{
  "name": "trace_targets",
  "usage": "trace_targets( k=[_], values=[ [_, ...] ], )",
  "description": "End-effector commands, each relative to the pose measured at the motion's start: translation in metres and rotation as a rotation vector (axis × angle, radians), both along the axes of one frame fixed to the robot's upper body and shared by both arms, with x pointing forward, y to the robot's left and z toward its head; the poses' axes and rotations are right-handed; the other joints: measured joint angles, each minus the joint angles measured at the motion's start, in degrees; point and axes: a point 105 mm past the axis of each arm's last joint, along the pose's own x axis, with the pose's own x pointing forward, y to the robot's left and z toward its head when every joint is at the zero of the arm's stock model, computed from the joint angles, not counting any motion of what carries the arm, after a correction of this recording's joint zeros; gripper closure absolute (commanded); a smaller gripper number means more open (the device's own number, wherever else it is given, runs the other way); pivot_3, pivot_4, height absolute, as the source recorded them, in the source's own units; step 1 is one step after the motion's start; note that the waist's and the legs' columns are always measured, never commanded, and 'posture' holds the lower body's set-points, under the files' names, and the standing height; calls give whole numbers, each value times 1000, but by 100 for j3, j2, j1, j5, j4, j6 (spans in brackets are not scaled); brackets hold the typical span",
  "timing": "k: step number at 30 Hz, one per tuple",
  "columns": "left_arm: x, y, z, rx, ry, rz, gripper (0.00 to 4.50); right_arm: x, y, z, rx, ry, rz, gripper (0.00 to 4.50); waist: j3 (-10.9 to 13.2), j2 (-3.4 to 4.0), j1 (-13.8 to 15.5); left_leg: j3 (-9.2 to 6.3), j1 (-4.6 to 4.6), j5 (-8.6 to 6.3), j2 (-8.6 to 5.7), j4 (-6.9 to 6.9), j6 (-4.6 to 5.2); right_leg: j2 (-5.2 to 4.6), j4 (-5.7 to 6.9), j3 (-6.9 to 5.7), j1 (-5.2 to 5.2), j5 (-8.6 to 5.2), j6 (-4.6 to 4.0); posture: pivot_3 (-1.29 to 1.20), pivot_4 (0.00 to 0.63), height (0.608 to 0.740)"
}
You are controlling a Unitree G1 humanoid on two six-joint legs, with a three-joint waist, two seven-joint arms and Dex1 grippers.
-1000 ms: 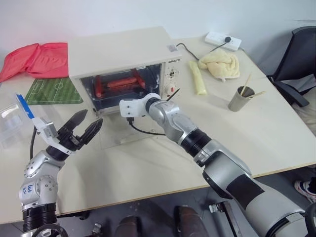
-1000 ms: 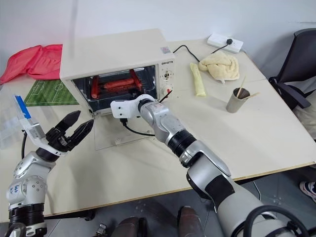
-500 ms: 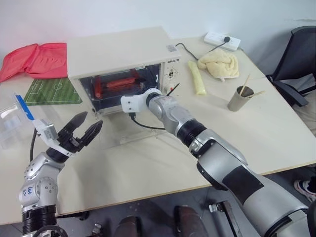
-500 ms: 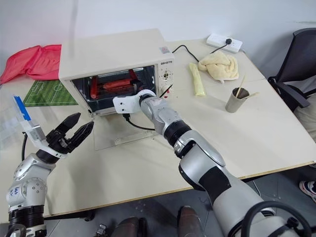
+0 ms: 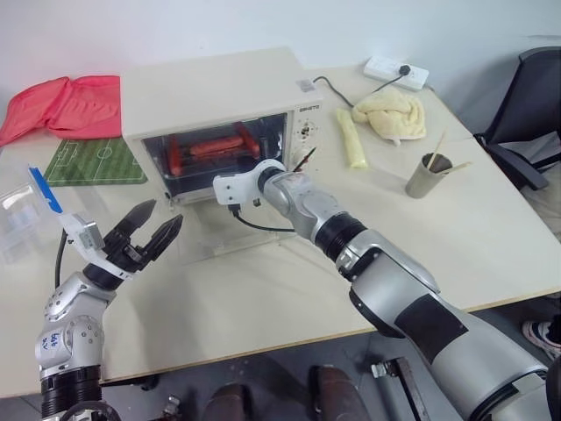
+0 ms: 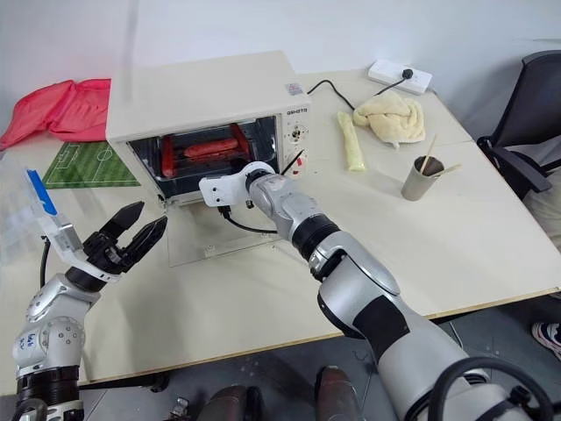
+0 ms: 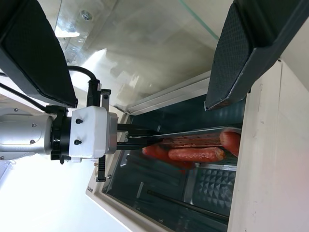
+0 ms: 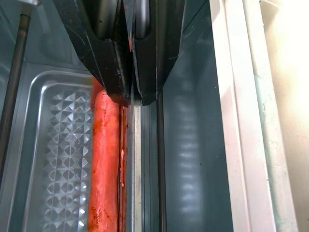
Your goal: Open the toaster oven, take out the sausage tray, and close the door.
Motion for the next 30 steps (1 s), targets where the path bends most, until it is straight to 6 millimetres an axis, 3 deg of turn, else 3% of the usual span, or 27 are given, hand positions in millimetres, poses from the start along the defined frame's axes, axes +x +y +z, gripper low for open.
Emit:
trace_targets(
  k=[1, 15, 30],
  values=[
    [-4, -9, 12, 9, -46, -63, 0, -5, 5, 15, 15, -58, 39, 4483, 0, 0, 6, 0, 0, 0, 0, 0, 0, 0, 0, 0, 0, 0, 0, 0, 150, 740],
    [-8, -23, 24, -7, -38, -232, 0, -28, 0, 5, -5, -54, 105, 4483, -1, -1, 37, 0, 0, 0, 0, -1, 0, 1, -1, -2, 1, 0, 0, 0, 150, 740],
    [-16, -9, 32, -79, -5, -227, 0, -66, -19, -1, 22, -64, 138, 4483, -1, -2, 123, 2, 3, 0, 1, 5, 0, 1, -3, 2, 1, 0, 0, 0, 150, 740]
  ],
)
